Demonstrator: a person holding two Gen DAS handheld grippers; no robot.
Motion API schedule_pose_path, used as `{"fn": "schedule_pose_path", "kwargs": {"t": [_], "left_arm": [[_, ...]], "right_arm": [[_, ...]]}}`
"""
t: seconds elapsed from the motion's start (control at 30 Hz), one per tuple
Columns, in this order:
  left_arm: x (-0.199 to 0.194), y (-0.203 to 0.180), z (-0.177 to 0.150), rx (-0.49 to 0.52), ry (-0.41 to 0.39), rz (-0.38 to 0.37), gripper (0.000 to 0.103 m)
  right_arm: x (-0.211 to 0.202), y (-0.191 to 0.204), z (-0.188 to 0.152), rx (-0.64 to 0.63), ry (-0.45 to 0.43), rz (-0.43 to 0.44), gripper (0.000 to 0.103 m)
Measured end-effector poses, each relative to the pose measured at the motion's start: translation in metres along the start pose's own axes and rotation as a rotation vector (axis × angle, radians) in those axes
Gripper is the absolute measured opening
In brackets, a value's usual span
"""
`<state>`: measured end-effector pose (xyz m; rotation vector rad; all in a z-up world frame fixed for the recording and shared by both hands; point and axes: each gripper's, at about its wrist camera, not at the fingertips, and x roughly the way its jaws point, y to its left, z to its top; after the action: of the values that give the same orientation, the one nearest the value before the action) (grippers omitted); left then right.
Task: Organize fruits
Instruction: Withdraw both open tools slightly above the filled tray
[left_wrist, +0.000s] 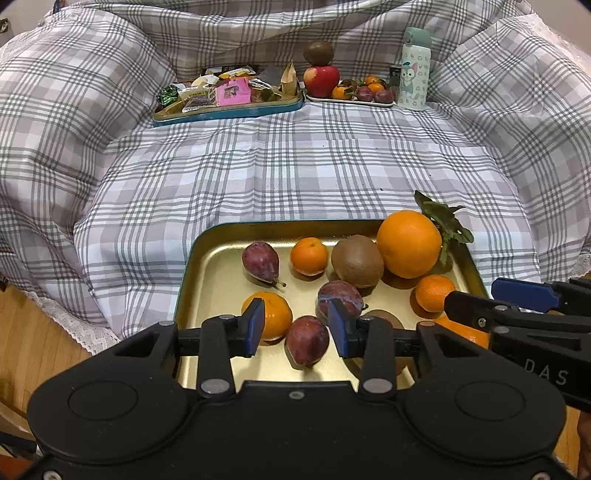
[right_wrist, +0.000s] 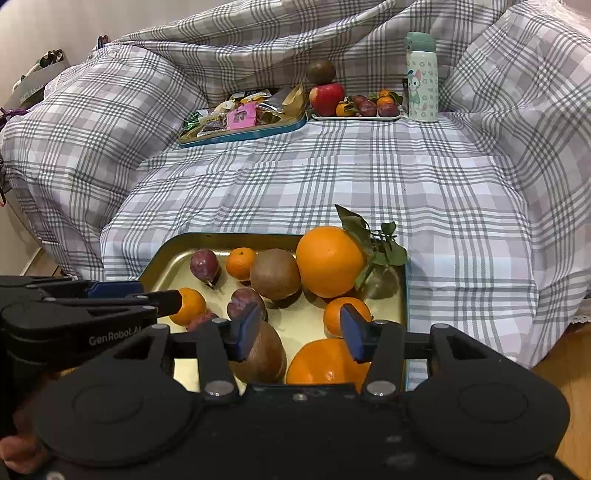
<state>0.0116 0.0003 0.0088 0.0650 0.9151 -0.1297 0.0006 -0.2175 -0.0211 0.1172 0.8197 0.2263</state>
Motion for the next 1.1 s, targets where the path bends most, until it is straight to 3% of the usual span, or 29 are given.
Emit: {"fn": "schedule_pose_path", "kwargs": {"t": [0.43, 1.1], "left_arm": [[-0.004, 0.003, -0.005, -0.045, 0.025, 0.036, 0.048], [-0.008, -0.009, -0.016, -0.001, 0.033, 0.032, 0.048]], "right_arm": [[-0.001, -0.004, -0.012, 0.018, 0.057, -0.019, 0.054], [-0.006, -0.001, -0.019, 0.042, 0.040, -0.038, 0.054]]}}
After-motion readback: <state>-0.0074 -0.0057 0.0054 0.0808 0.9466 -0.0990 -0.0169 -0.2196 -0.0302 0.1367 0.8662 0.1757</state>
